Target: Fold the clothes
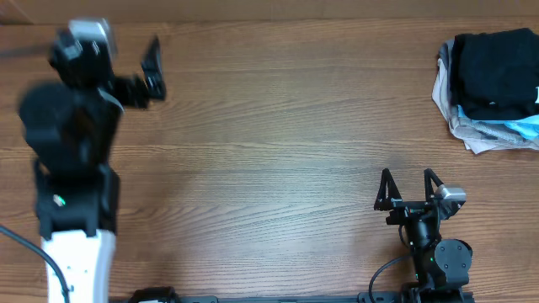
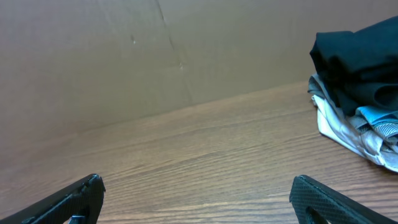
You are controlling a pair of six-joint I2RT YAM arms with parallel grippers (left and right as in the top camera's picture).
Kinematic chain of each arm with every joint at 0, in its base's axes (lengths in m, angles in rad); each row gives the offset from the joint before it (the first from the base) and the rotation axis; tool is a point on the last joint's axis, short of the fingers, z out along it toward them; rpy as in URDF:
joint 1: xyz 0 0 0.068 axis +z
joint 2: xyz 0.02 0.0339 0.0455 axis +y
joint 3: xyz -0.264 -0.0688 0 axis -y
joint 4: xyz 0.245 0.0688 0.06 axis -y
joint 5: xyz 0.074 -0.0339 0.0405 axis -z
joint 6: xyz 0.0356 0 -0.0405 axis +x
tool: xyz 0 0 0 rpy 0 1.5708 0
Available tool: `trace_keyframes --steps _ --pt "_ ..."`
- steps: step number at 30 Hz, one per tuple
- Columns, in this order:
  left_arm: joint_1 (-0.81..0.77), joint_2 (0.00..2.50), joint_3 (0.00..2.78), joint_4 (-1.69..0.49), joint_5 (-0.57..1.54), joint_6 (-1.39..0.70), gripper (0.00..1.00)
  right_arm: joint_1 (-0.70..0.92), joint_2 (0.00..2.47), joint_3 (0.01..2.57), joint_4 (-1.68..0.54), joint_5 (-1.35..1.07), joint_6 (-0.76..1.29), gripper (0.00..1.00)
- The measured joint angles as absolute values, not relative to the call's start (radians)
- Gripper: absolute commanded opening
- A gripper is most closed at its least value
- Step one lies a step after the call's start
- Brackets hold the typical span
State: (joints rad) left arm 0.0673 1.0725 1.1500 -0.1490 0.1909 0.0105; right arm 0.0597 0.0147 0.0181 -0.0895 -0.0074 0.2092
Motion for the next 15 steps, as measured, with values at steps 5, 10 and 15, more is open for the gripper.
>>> trace_keyframes --steps 5,10,15 --pt "0.067 0.876 0.758 0.124 0.201 0.006 1.0 0.06 0.015 0.018 -0.089 -0.007 0.209 1.0" --pt "0.067 0.702 0.439 0.318 0.205 -0.005 1.0 0.06 0.015 0.018 -0.089 -0.007 0.209 1.0" --pt "0.067 0.547 0.234 0.341 0.205 -0.02 1.0 0.06 0.015 0.018 -0.09 -0.007 0.209 1.0"
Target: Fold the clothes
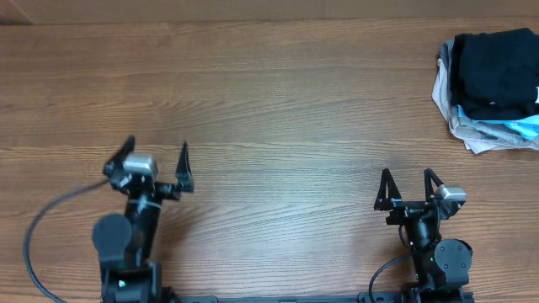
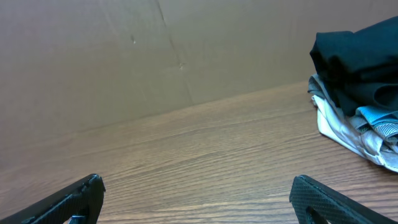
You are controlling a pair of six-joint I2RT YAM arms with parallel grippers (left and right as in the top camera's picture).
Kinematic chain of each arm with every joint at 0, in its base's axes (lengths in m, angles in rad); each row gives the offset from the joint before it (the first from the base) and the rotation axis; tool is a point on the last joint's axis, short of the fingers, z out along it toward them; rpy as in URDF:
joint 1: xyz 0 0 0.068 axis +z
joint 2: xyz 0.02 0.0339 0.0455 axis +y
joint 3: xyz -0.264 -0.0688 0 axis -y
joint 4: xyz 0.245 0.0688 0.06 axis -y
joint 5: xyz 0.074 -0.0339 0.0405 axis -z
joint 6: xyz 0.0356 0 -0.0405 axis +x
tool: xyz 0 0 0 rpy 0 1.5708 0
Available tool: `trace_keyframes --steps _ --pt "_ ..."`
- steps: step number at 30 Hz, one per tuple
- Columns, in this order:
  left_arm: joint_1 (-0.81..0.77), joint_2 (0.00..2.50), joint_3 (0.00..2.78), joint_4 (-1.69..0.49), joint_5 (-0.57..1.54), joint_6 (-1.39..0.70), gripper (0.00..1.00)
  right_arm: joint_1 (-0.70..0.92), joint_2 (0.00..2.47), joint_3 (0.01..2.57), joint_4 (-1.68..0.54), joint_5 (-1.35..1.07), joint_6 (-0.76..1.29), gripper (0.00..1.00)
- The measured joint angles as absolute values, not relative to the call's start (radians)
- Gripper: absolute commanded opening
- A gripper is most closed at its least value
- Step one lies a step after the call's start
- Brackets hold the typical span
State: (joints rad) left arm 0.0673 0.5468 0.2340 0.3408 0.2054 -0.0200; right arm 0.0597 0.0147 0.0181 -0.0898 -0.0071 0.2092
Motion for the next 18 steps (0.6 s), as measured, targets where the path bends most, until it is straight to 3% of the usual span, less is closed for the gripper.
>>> trace_keyframes --steps 11,18 --pt "0.067 0.247 0.033 0.349 0.186 -0.037 1.0 0.06 0.015 0.018 -0.09 -0.007 0.209 1.0" --pt "0.067 0.139 0.01 0.223 0.167 -0.054 1.0 0.06 0.015 0.018 -0.09 -0.007 0.209 1.0"
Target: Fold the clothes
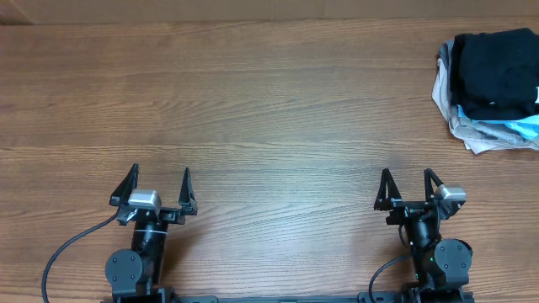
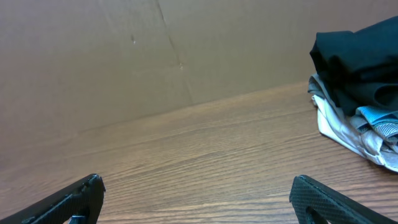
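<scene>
A stack of folded clothes (image 1: 490, 77), black on top of grey and light blue pieces, lies at the table's far right edge; the right wrist view shows the same stack (image 2: 357, 93) at its right side. My left gripper (image 1: 157, 177) rests open near the front left with nothing between its fingers. My right gripper (image 1: 409, 179) rests open near the front right, also holding nothing, its fingertips (image 2: 81, 193) wide apart over bare wood.
The wooden table (image 1: 269, 109) stretches between the grippers and the stack. A brown cardboard wall (image 2: 124, 56) stands behind the table's far edge.
My left gripper has drawn back a little toward the front edge and now sits squarely at its base. The right gripper and the stack of clothes have not moved.
My left arm was raised and stretched toward the far left corner, gripper open. Then it was down at the front left, slightly tilted. Now it rests straight at the front edge. The right arm and the clothes stack stayed where they were.
</scene>
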You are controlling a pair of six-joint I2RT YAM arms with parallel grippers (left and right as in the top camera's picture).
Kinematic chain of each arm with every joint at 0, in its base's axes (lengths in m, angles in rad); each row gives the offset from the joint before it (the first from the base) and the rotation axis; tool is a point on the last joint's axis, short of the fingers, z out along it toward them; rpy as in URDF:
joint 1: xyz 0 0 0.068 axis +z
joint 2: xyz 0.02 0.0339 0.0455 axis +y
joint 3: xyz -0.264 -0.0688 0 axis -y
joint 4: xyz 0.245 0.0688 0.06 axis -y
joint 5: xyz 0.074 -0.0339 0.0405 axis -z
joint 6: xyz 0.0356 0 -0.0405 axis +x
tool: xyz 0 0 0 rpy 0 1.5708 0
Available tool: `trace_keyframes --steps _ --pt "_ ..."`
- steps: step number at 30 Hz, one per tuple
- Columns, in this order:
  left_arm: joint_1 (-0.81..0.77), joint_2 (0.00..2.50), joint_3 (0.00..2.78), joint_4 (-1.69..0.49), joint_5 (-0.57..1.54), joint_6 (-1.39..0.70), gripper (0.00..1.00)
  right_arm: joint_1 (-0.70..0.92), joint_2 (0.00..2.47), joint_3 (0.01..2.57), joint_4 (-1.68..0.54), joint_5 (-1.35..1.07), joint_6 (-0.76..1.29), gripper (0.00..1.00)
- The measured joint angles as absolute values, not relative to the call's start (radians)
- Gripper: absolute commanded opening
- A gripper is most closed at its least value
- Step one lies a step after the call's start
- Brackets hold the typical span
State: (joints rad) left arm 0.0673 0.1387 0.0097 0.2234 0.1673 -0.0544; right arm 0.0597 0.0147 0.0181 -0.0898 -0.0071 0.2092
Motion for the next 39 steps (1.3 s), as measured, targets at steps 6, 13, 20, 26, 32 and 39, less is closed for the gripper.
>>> trace_keyframes --steps 6,13,20,26,32,39 --pt "0.067 0.026 0.008 0.085 0.16 -0.055 1.0 0.06 0.015 0.018 -0.089 -0.007 0.209 1.0" --pt "0.067 0.015 0.008 0.003 0.159 -0.065 1.0 0.06 0.015 0.018 -0.09 -0.007 0.21 1.0" --pt "0.067 0.015 0.008 -0.064 0.152 -0.076 1.0 0.06 0.015 0.018 -0.09 -0.007 0.209 1.0" --pt "0.067 0.015 0.008 -0.063 0.152 -0.076 1.0 0.06 0.015 0.018 -0.09 -0.007 0.209 1.0" --pt "0.067 0.015 0.008 -0.063 0.151 -0.076 1.0 0.06 0.015 0.018 -0.09 -0.007 0.209 1.0" --pt "0.067 0.015 0.008 -0.063 0.148 -0.076 1.0 0.06 0.015 0.018 -0.09 -0.007 0.209 1.0"
